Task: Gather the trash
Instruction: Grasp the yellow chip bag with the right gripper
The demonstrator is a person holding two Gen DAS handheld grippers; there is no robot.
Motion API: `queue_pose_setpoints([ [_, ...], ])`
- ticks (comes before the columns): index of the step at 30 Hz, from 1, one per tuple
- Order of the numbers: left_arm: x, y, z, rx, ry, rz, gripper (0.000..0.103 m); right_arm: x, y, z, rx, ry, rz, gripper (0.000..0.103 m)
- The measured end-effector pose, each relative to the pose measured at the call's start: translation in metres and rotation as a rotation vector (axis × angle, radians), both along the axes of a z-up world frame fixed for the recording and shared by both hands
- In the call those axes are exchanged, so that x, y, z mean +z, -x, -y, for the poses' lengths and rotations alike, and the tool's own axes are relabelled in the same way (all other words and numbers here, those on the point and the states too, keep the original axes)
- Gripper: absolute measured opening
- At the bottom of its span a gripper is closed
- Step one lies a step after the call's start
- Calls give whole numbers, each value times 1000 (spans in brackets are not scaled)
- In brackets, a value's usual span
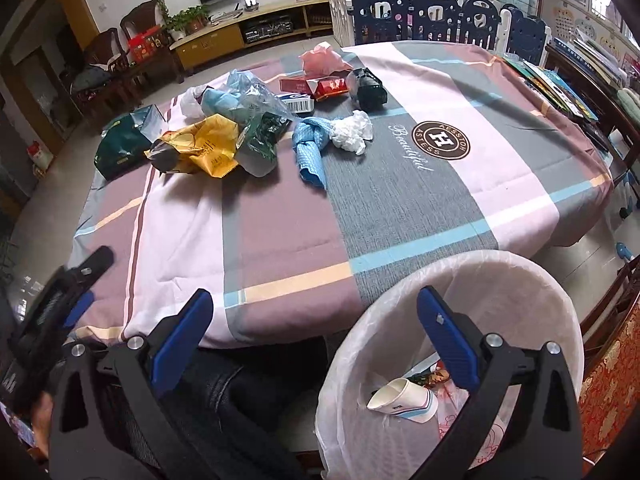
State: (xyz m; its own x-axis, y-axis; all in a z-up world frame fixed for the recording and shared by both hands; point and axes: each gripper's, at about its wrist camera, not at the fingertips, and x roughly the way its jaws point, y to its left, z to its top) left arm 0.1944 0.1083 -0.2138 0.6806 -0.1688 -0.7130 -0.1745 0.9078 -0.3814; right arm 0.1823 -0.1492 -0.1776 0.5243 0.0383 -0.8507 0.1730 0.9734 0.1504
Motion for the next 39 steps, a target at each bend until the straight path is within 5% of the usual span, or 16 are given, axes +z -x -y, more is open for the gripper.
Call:
queue_pose_setpoints([
  [5, 17, 7, -28, 97, -57, 75, 99, 0, -35, -7, -10, -8, 36, 99],
  [10, 14, 3, -40, 126, -56, 55, 99, -3, -97, -29, 21, 9, 43, 99],
  [16, 1, -6, -34, 87, -78, 6, 99, -18, -157, -98, 188, 252, 4, 99],
  [20, 2, 2, -57, 216, -70, 17, 99, -36, -176, -143, 332, 449, 4, 95],
  [23, -2, 3, -83, 309, -14, -13, 99, -50, -188, -157, 385, 498, -36, 51],
  [24, -4, 4, -88, 322, 7, -23, 99, -53, -189, -159, 396, 502, -46, 28],
  [25, -8, 4, -95, 339, 36, -38, 99, -57, -190, -159, 405, 490, -61, 19],
  [28, -13, 5, -103, 368, 74, -63, 99, -55, -181, -158, 417, 408, -74, 15],
  [35, -14, 3, -100, 364, 68, -70, 99, -39, -147, -164, 479, 174, -114, 15],
  [38, -16, 3, -102, 372, 75, -74, 99, -38, -138, -160, 513, -35, -164, 30],
  [39, -16, 2, -102, 374, 74, -76, 99, -37, -135, -156, 517, -91, -174, 47],
])
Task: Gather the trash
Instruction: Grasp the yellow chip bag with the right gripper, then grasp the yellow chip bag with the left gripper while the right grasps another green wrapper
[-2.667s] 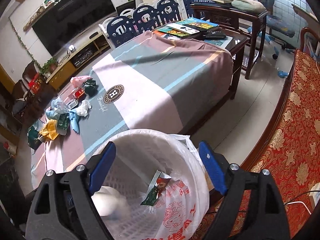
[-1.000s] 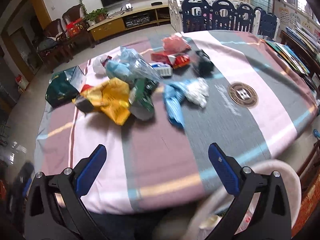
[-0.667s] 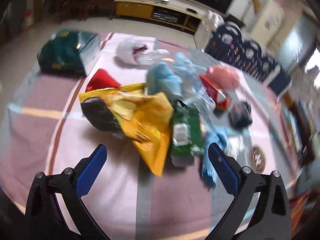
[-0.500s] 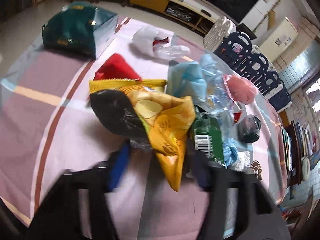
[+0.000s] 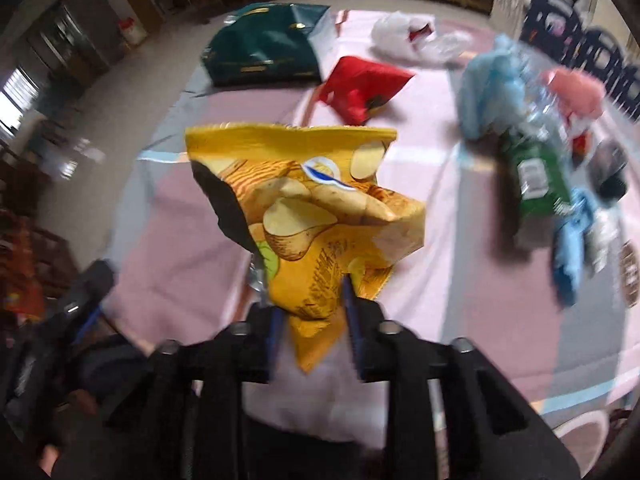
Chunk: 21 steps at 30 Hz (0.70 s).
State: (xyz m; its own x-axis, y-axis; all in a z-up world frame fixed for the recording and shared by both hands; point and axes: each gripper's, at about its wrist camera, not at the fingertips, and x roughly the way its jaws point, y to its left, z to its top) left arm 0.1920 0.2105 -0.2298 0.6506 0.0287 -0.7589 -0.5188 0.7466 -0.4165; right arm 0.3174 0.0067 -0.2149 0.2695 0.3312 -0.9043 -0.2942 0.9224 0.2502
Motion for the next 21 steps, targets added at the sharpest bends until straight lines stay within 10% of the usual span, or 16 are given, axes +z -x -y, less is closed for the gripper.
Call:
queue_pose_setpoints([
  [2, -1, -1, 1, -1, -7, -5, 99, 5, 9, 5, -19, -53, 3, 66],
  [9, -3, -3, 4, -5, -28, -21, 99, 24, 20, 52, -153, -164, 48, 70],
  [21, -4, -3, 8, -12, -58, -33, 99, -6, -20, 110, -518, 16, 47, 71],
])
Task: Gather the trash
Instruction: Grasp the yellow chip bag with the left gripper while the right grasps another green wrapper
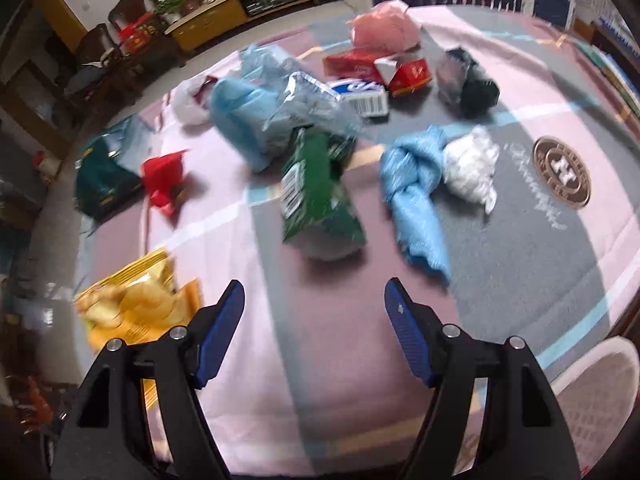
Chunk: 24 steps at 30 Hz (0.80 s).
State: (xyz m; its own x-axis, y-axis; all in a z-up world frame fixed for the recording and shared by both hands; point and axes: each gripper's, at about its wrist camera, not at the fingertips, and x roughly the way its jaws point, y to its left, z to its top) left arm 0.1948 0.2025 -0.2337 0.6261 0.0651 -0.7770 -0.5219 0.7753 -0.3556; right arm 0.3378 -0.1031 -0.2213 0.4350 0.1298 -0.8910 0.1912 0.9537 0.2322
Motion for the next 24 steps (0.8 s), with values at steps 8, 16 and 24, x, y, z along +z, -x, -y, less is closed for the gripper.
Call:
queue_pose_setpoints([
  [8, -2, -5, 6, -32, -19, -16, 99, -10, -44, -23, 38, 226, 59, 70],
  [16, -6, -12, 13, -109, 61, 24, 100, -15, -21, -19, 162, 67, 27, 12],
  [24, -5, -67, 61, -322, 176, 26, 100, 0, 55, -5, 223, -65, 57, 12],
])
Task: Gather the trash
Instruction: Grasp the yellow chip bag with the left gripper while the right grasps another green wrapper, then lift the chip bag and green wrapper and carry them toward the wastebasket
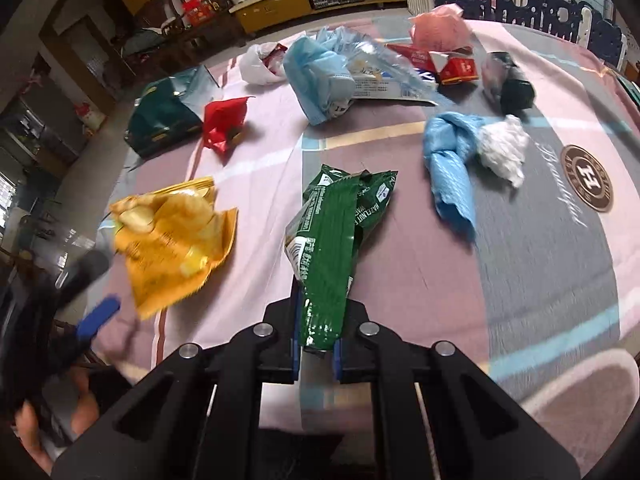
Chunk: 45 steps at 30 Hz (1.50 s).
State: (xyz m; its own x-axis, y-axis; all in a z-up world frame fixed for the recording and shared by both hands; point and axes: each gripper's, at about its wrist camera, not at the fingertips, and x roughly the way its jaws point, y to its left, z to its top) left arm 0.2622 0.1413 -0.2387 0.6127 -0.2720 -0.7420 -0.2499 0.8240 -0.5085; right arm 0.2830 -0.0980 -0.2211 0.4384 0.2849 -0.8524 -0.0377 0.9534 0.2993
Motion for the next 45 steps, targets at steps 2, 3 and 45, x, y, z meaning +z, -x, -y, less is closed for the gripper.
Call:
queue_pose_setpoints([
  [2, -1, -15, 15, -36, -67, -10, 100, 10, 17, 7, -5, -9, 23, 12],
  [3, -2, -20, 20, -48, -87, -14, 99, 14, 24, 10, -6, -6, 35, 12],
  [45, 133, 140, 39, -14, -511, 276, 14, 122, 125, 16, -11, 74, 290, 12],
])
